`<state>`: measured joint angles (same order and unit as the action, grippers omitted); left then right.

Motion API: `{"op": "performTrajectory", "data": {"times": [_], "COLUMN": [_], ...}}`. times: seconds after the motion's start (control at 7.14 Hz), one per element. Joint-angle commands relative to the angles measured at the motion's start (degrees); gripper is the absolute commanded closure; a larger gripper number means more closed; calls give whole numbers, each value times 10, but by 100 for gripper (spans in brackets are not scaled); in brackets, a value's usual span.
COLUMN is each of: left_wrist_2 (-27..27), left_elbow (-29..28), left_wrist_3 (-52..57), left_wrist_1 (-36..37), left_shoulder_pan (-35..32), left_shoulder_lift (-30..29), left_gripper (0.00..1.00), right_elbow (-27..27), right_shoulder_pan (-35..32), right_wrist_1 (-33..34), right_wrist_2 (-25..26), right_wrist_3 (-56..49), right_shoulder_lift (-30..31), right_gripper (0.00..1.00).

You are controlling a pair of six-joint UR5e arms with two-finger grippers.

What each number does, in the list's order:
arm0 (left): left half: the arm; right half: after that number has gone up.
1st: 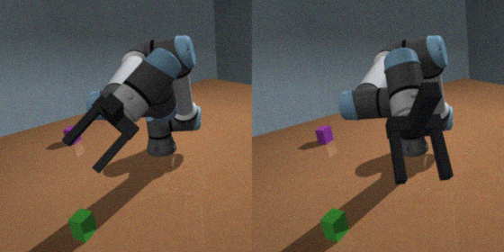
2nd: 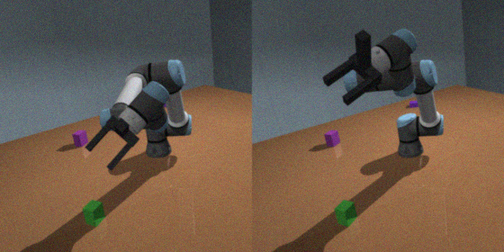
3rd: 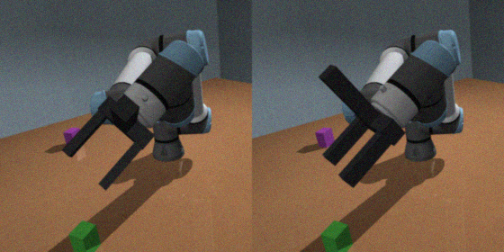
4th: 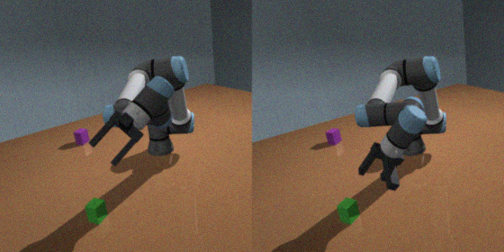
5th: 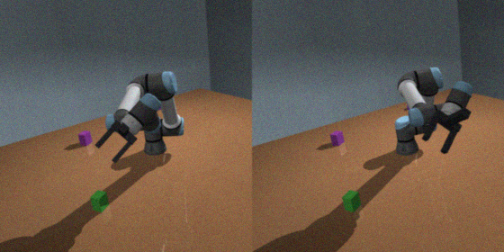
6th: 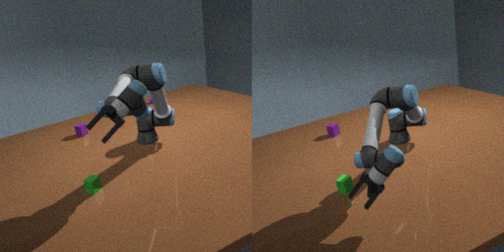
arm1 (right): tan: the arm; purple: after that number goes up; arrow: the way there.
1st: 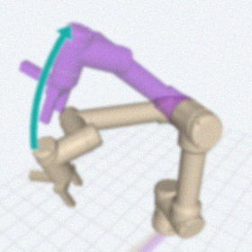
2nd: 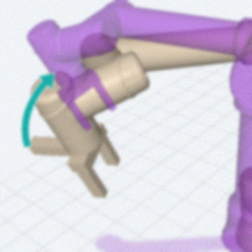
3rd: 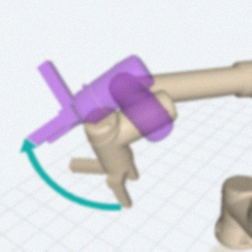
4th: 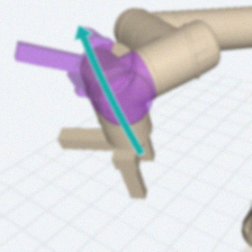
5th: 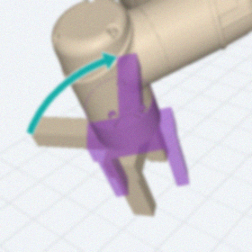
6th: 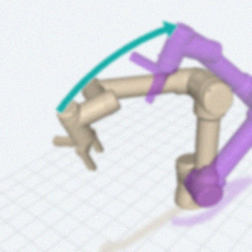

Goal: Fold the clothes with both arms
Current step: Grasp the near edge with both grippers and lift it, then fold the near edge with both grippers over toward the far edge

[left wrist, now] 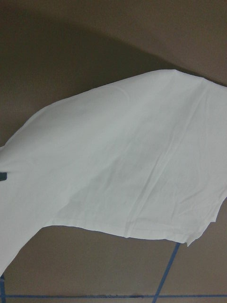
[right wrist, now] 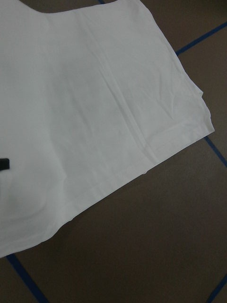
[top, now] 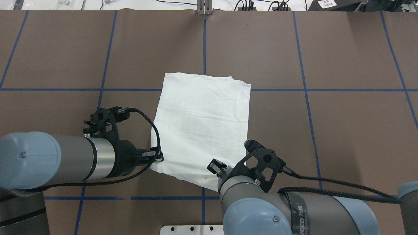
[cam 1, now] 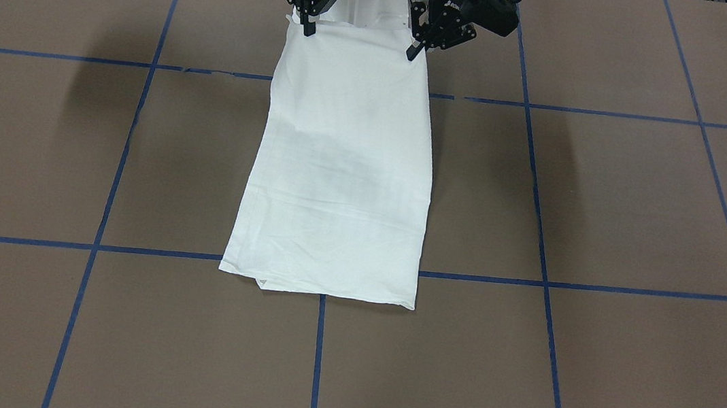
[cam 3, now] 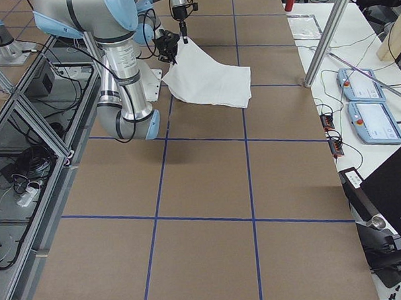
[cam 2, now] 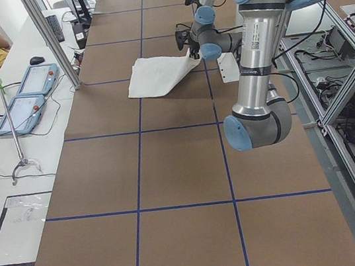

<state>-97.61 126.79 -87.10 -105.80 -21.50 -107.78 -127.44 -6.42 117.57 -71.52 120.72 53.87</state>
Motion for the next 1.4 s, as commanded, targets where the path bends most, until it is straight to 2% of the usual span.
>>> {"op": "performTrajectory", "data": {"times": [0.0,0.42,0.7,0.98,1.26], "left_wrist_2": [-1,-1,1,3,3], "left_elbow": [-62,-195,-309,-420,-446], "left_wrist_3": [46,102,138,149,173], "left_wrist_1": [28,24,-7,-114,-123], "left_shoulder_pan": [-60,-116,-137,-139,-148], "left_shoulder_lift": [-56,-126,-170,-185,-193], "left_gripper": [100,100,100,100,100], "right_elbow": [49,205,319,361,384], "right_shoulder_pan": [-71,-143,-174,-186,-192], "right_wrist_1": [-4,-142,-193,-210,-214], "right_wrist_2": [1,0,-12,-16,-16], "right_wrist_3": [-78,-154,-181,-203,-209], "right_shoulder_lift": [-37,-59,-97,-103,-104], "right_gripper": [100,100,100,100,100]}}
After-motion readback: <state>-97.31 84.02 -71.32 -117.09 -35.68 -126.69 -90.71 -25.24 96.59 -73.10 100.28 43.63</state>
